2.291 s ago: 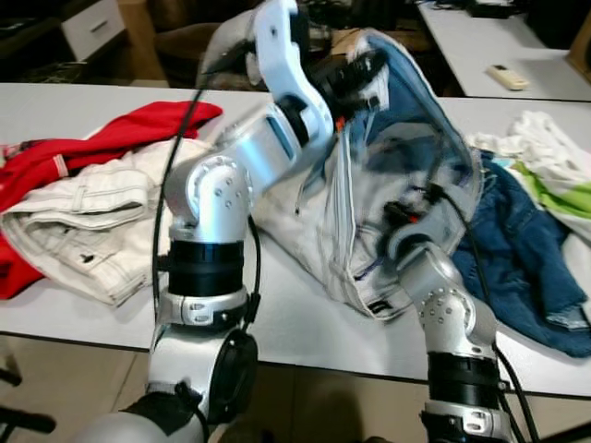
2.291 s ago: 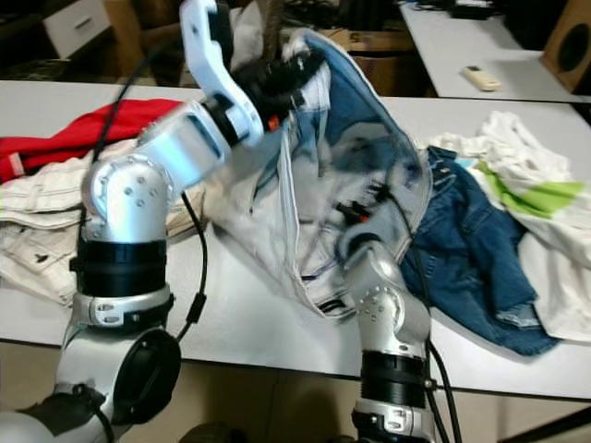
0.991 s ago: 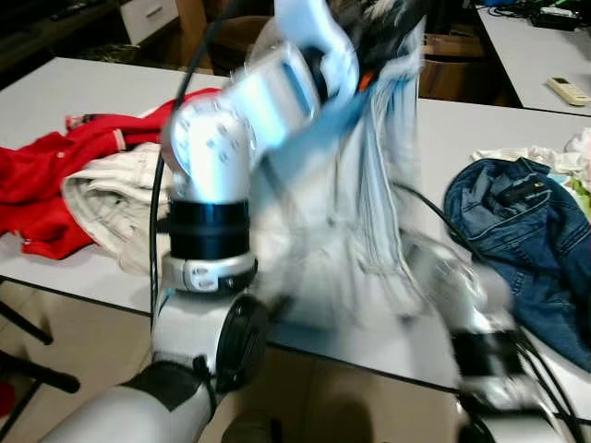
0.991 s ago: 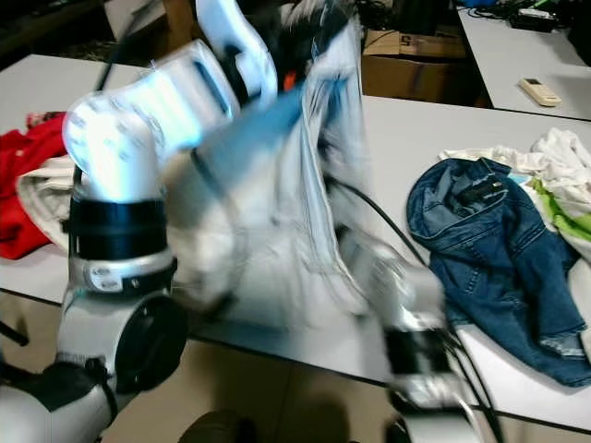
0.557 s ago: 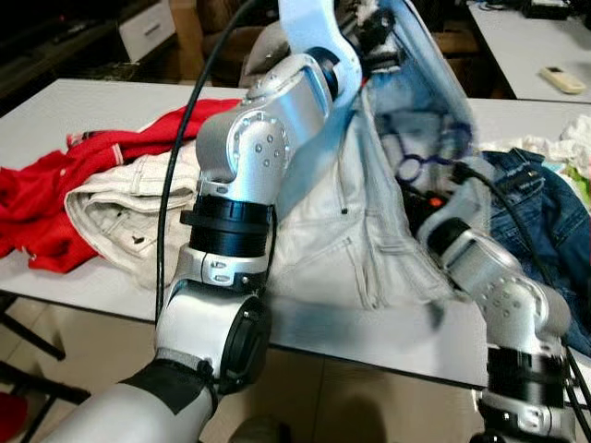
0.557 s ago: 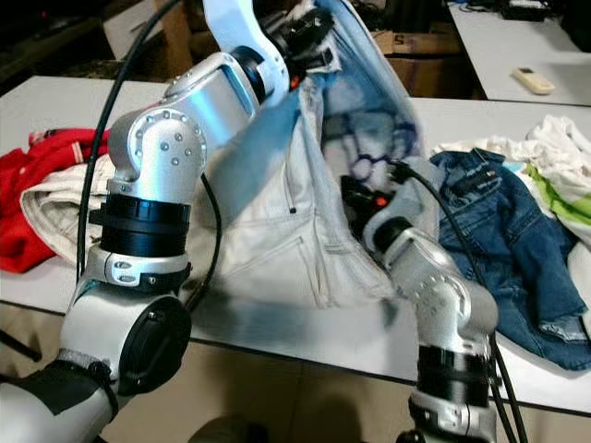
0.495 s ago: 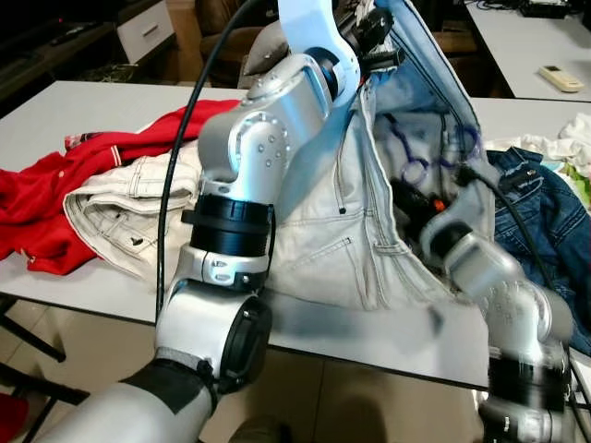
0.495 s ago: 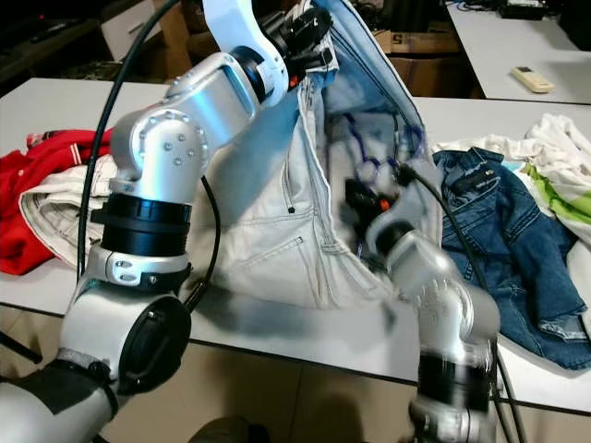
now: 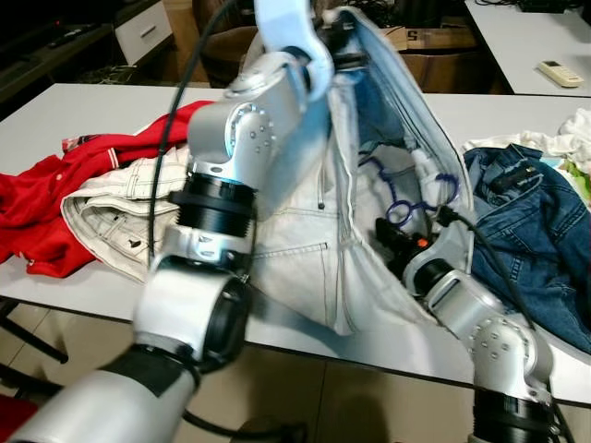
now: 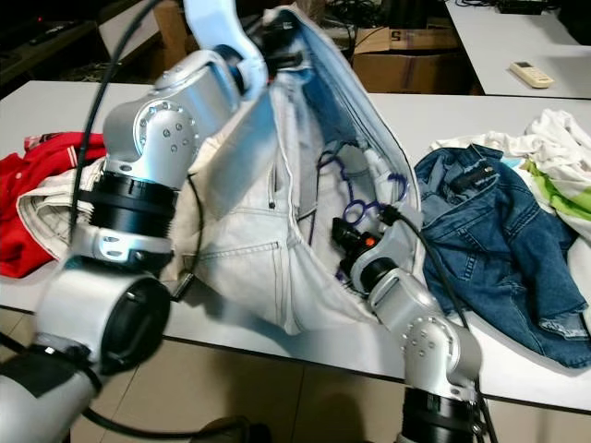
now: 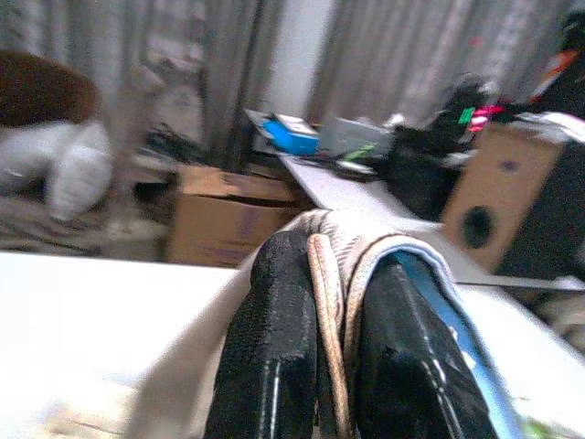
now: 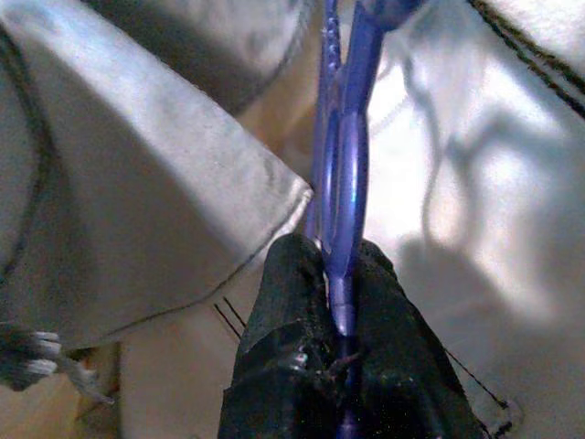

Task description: Hang hanger

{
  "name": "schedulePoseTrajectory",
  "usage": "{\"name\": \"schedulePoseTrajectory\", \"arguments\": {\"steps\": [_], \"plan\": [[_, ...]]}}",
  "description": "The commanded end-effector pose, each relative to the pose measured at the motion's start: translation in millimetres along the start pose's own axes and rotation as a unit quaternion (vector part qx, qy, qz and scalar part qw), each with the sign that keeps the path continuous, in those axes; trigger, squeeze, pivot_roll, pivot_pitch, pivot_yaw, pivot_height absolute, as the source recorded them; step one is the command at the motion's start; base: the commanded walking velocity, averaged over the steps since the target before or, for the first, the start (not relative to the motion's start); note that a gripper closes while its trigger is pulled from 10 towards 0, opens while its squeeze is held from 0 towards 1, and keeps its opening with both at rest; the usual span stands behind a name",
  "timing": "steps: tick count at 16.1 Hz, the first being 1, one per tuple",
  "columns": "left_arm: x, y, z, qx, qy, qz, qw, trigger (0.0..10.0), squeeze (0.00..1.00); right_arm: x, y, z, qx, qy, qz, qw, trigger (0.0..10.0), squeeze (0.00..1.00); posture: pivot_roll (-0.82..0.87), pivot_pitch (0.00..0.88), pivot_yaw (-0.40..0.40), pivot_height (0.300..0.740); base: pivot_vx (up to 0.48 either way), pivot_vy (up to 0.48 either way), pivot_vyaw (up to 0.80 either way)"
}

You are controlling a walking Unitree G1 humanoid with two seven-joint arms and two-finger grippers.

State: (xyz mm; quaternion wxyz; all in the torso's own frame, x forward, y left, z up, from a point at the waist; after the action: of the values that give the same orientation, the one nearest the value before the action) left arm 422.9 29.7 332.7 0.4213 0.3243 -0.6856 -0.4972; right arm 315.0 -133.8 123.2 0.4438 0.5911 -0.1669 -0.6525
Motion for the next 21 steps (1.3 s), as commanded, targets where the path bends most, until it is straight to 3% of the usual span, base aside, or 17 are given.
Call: {"name": "schedulePoseTrajectory", "arguments": {"steps": [1, 3, 5, 6, 7, 8, 9, 11, 12, 14, 16, 18, 20, 21], "plan": [[-25.6, 28, -0.6, 0.054, 0.04, -0.06, 0.996, 0.5, 0.0, -6.3, 6, 9.5, -0.001, 0.006, -0.001, 1.0, 10.0, 0.0, 0.06, 0.0, 0.133, 0.74, 0.0, 0.0, 0.0], [-71.9, 8, 0.8, 0.019, 0.1, -0.097, 0.99, 0.0, 0.0, -31.0, 32, 24.5, 0.036, 0.053, -0.005, 0.998, 10.0, 0.0, 0.05, 0.0, 0.137, 0.74, 0.0, 0.0, 0.0], [-96.2, -21, 6.1, -0.026, 0.125, -0.125, 0.984, 0.7, 0.0, -51.5, 50, 35.5, 0.06, 0.099, 0.001, 0.993, 10.0, 0.0, 0.05, 0.0, 0.137, 0.74, 0.0, 0.0, 0.0], [-106.9, -37, 9.8, -0.05, 0.134, -0.174, 0.974, 1.2, 0.0, -65.7, 57, 42.3, 0.064, 0.132, 0.018, 0.989, 10.0, 0.0, 0.04, 0.0, 0.141, 0.74, 0.0, 0.0, 0.0], [-104.0, -39, 9.1, -0.051, 0.123, -0.196, 0.972, 1.5, 0.0, -69.4, 57, 44.3, 0.059, 0.138, 0.04, 0.988, 10.0, 0.0, 0.03, 0.0, 0.145, 0.74, 0.0, 0.0, 0.0], [-90.1, -44, 3.7, -0.051, 0.088, -0.178, 0.979, 2.7, 0.0, -74.5, 56, 47.2, 0.051, 0.144, 0.065, 0.986, 10.0, 0.0, 0.03, 0.0, 0.138, 0.74, 0.0, 0.0, 0.0], [-78.1, -52, 0.1, -0.063, 0.054, -0.169, 0.982, 2.5, 0.0, -77.4, 63, 47.8, 0.065, 0.138, 0.069, 0.986, 10.0, 0.0, 0.03, 0.0, 0.136, 0.74, 0.0, 0.0, 0.0], [-84.9, -83, 6.6, -0.117, 0.048, -0.204, 0.971, 1.4, 0.0, -87.7, 92, 51.7, 0.118, 0.146, 0.064, 0.98, 10.0, 0.0, 0.03, 0.0, 0.136, 0.74, 0.0, 0.0, 0.0], [-96.5, -105, 15.8, -0.149, 0.058, -0.231, 0.96, 1.0, 0.0, -100.1, 107, 58.2, 0.139, 0.174, 0.06, 0.973, 10.0, 0.0, 0.03, 0.0, 0.135, 0.74, 0.0, 0.0, 0.0], [-105.7, -125, 25.3, -0.179, 0.062, -0.246, 0.951, 0.9, 0.0, -107.4, 119, 63.2, 0.151, 0.19, 0.06, 0.968, 10.0, 0.0, 0.03, 0.0, 0.13, 0.74, 0.0, 0.0, 0.0], [-115.1, -191, 60.0, -0.265, 0.023, -0.254, 0.93, 1.0, 0.0, -109.9, 152, 68.7, 0.187, 0.191, 0.036, 0.963, 10.0, 0.0, 0.03, 0.0, 0.127, 0.74, 0.0, 0.0, 0.0], [-110.3, -214, 74.0, -0.288, -0.009, -0.226, 0.931, 0.5, 0.0, -101.3, 164, 65.2, 0.194, 0.159, 0.009, 0.968, 10.0, 0.0, 0.03, 0.0, 0.113, 0.74, 0.0, 0.0, 0.0], [-110.2, -223, 81.2, -0.29, -0.018, -0.222, 0.931, 1.1, 0.0, -96.5, 169, 62.9, 0.188, 0.139, 0.002, 0.972, 10.0, 0.0, 0.03, 0.0, 0.1, 0.74, 0.0, 0.0, 0.0], [-116.2, -226, 87.2, -0.29, -0.011, -0.218, 0.932, 0.9, 0.0, -94.2, 171, 61.7, 0.182, 0.129, 0.009, 0.975, 10.0, 0.0, 0.04, 0.0, 0.091, 0.74, 0.0, 0.0, 0.0]]}}
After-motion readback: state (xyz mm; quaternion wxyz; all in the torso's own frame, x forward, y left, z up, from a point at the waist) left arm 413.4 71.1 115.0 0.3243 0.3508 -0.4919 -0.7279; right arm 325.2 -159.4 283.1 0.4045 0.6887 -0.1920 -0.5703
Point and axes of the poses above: a point about 5 cm out from each wrist's last joint towards the gripper, its own z axis pointing back from the gripper into the wrist, its own y axis along the axis of the wrist's last joint, x = y × z, the point moved 4 cm from there along -z, pointing out of the wrist towards the gripper, and after that the axes turned 1 degree about -z, right-handed, at the moved point
